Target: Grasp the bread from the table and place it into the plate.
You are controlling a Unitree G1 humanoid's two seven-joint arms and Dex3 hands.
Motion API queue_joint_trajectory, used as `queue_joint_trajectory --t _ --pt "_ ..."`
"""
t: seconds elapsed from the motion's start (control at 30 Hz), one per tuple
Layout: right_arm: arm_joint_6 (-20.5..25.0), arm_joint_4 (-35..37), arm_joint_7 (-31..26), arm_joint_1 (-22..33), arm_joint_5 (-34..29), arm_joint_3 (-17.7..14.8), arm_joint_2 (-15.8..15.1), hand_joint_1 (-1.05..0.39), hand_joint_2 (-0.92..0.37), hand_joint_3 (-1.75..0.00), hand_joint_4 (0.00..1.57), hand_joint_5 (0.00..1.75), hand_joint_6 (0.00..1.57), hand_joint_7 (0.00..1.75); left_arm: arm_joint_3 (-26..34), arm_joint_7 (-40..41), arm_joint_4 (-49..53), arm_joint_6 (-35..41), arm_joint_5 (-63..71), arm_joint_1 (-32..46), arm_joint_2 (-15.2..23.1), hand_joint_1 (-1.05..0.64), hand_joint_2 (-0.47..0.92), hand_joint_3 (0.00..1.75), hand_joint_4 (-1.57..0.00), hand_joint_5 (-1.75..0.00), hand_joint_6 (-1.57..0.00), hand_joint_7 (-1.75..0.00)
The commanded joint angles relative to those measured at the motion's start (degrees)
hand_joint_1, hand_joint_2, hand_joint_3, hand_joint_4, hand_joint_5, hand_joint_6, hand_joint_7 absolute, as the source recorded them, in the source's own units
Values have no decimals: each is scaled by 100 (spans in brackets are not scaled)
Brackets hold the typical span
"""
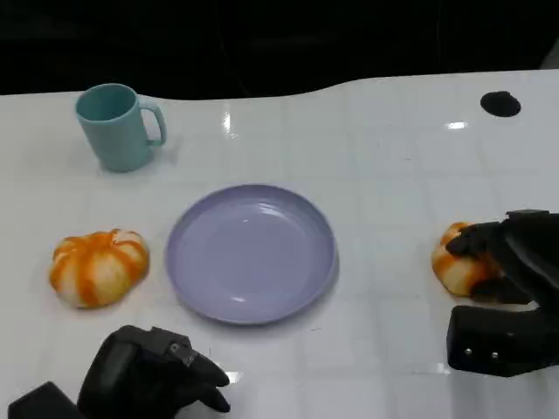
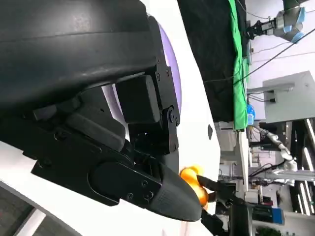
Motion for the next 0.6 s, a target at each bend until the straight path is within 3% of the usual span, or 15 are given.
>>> queue_joint_trajectory --t 0.03,0.07,0.17,0.3,0.47,0.6 --pt "-74 -181 -122 105 141 -94 -129 -2 -86 -1 86 173 102 88 8 20 1 -21 3 8 44 -105 91 0 -145 -64 -157 -22" --pt "-56 -211 -93 114 157 -96 -119 -1 -86 -1 87 172 109 74 12 13 7 -10 -7 1 44 -105 91 0 -145 -64 -157 -22" --pt "-46 -252 -64 134 189 -100 -83 1 -84 -1 87 172 112 71 31 16 50 -5 -16 -25 48 -105 91 0 -145 -64 -157 -22" --pt "-43 -267 -123 134 189 -94 -52 3 -83 0 86 174 109 82 50 20 76 -1 -20 -45 55 -105 90 0 -145 -64 -157 -22" --pt "-392 -250 -389 152 297 -144 -51 9 -80 0 88 175 93 129 45 26 79 -29 1 -47 51 -105 91 0 -145 -64 -157 -22" --pt "-756 -315 -641 209 320 -163 -97 10 -81 -2 92 175 93 137 24 40 39 -20 10 -3 26 -105 91 0 -145 -64 -157 -23"
